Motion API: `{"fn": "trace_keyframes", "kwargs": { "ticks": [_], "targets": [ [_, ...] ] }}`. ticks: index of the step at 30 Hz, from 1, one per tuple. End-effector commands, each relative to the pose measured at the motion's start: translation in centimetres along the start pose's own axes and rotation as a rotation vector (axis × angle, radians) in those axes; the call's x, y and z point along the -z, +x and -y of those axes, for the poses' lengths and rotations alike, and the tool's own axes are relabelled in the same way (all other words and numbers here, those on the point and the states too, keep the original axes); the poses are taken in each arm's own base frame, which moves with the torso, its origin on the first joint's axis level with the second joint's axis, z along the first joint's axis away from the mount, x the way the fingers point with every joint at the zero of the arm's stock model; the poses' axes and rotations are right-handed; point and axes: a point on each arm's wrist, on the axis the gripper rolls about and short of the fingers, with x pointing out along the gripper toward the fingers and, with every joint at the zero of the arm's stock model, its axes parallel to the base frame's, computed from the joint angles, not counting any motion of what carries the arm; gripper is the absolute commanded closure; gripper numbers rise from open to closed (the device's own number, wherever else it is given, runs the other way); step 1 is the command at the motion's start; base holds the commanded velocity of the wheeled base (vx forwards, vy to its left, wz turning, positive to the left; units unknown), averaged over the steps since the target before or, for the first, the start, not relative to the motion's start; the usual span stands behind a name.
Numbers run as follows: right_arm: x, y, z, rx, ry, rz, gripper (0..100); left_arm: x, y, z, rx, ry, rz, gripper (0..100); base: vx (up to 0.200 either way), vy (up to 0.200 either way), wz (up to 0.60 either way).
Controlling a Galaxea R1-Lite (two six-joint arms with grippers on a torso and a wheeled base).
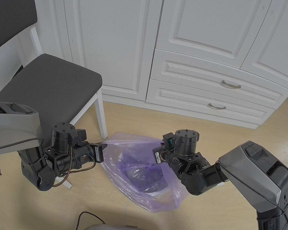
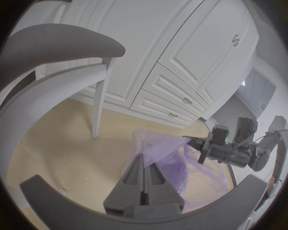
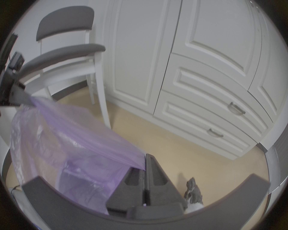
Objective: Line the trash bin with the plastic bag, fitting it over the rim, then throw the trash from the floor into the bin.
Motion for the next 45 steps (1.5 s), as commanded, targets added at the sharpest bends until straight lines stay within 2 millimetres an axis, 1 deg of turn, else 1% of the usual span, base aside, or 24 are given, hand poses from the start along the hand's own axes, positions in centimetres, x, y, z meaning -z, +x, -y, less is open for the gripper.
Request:
{"fn": "trace_keyframes", "kwargs": {
  "ticks": [1, 4, 6, 8, 10, 12, 13, 14, 15, 16, 18, 19, 21, 22, 23, 26, 27, 28, 30, 33, 34, 39, 40, 45],
  "targets": [
    [0.9, 3.9, 2.1, 0.090, 0.035, 0.047, 100, -1.1, -0.7, -1.5, -0.001, -0.010, 0.018, 100, 0.000, 0.000, 0.00],
    [2.2, 5.7, 1.9, 0.134, 0.061, 0.058, 100, -0.9, -0.5, -1.6, 0.004, -0.008, 0.026, 100, 0.000, 0.000, 0.00],
    [2.6, 6.5, 1.8, 0.189, 0.094, 0.062, 100, -0.6, -0.4, -1.8, 0.010, -0.012, 0.036, 100, 0.000, 0.000, 0.00],
    [2.6, 6.7, 1.8, 0.204, 0.112, 0.066, 100, -0.3, -0.2, -2.0, 0.010, -0.012, 0.036, 100, 0.000, 0.000, 0.00],
    [2.2, 6.6, 2.4, 0.217, 0.121, 0.063, 100, 0.1, 0.2, -1.9, 0.025, -0.014, 0.050, 100, 0.000, 0.000, 0.00],
    [1.9, 6.3, 2.9, 0.222, 0.123, 0.063, 100, 0.5, 0.4, -1.8, 0.032, -0.019, 0.047, 100, 0.000, 0.000, 0.00],
    [1.4, 5.8, 3.1, 0.219, 0.120, 0.061, 100, 0.7, 0.5, -1.2, 0.047, -0.029, 0.043, 100, 0.000, 0.000, 0.00],
    [1.3, 5.7, 3.2, 0.221, 0.120, 0.060, 100, 0.8, 0.6, -1.1, 0.050, -0.031, 0.043, 100, 0.000, 0.000, 0.00],
    [0.9, 5.1, 3.5, 0.219, 0.119, 0.054, 100, 0.9, 0.6, -0.4, 0.067, -0.048, 0.036, 100, 0.000, 0.000, 0.00],
    [0.9, 5.0, 3.5, 0.218, 0.117, 0.050, 100, 1.0, 0.7, -0.2, 0.072, -0.051, 0.034, 100, 0.000, 0.000, 0.00],
    [0.5, 4.0, 3.8, 0.216, 0.115, 0.043, 100, 1.3, 0.7, 0.7, 0.091, -0.061, 0.024, 100, 0.000, 0.000, 0.00],
    [0.3, 3.2, 4.1, 0.214, 0.112, 0.033, 100, 1.5, 0.6, 1.0, 0.096, -0.060, 0.017, 100, 0.000, 0.000, 0.00],
    [0.1, 2.8, 4.1, 0.211, 0.112, 0.029, 100, 1.5, 0.5, 1.2, 0.097, -0.059, 0.018, 100, 0.000, 0.000, 0.00],
    [-0.5, 1.9, 4.1, 0.203, 0.112, 0.028, 100, 1.5, 0.4, 1.4, 0.102, -0.057, 0.014, 100, 0.000, 0.000, 0.00],
    [-1.3, 0.6, 4.1, 0.190, 0.125, 0.028, 100, 1.5, 0.2, 1.8, 0.111, -0.055, 0.007, 100, 0.000, 0.000, 0.00],
    [-2.5, -1.6, 2.6, 0.131, 0.158, 0.026, 100, 2.0, 0.2, 2.4, 0.125, -0.051, -0.012, 100, 0.000, 0.000, 0.00],
    [-2.5, -1.6, 2.6, 0.131, 0.158, 0.026, 100, 2.0, 0.2, 2.4, 0.125, -0.051, -0.012, 100, 0.000, 0.000, 0.00],
    [-2.6, -2.3, 1.7, 0.100, 0.177, 0.024, 100, 2.3, 0.3, 2.5, 0.128, -0.051, -0.022, 100, 0.000, 0.000, 0.00],
    [-2.6, -2.3, 1.4, 0.094, 0.187, 0.026, 100, 2.6, 0.6, 2.4, 0.128, -0.053, -0.032, 100, 0.000, 0.000, 0.00],
    [-2.1, -1.7, 2.1, 0.112, 0.193, 0.023, 100, 2.6, 0.7, 2.4, 0.123, -0.057, -0.032, 100, 0.000, 0.000, 0.00],
    [-1.7, -1.3, 3.0, 0.135, 0.198, 0.017, 100, 2.6, 0.9, 2.3, 0.118, -0.057, -0.029, 100, 0.000, 0.000, 0.00],
    [-0.6, -0.9, 4.6, 0.162, 0.196, -0.007, 100, 2.2, 1.0, 2.1, 0.113, -0.058, -0.017, 100, 0.000, 0.000, 0.00],
    [-0.8, -1.0, 4.7, 0.157, 0.205, 0.000, 0, 2.1, 0.9, 2.0, 0.112, -0.058, -0.016, 100, 0.000, 0.000, 0.00],
    [-1.7, -2.2, 5.0, 0.136, 0.228, 0.005, 0, 2.2, 0.6, 1.9, 0.111, -0.058, -0.030, 100, 0.000, 0.000, 0.00]
  ]
}}
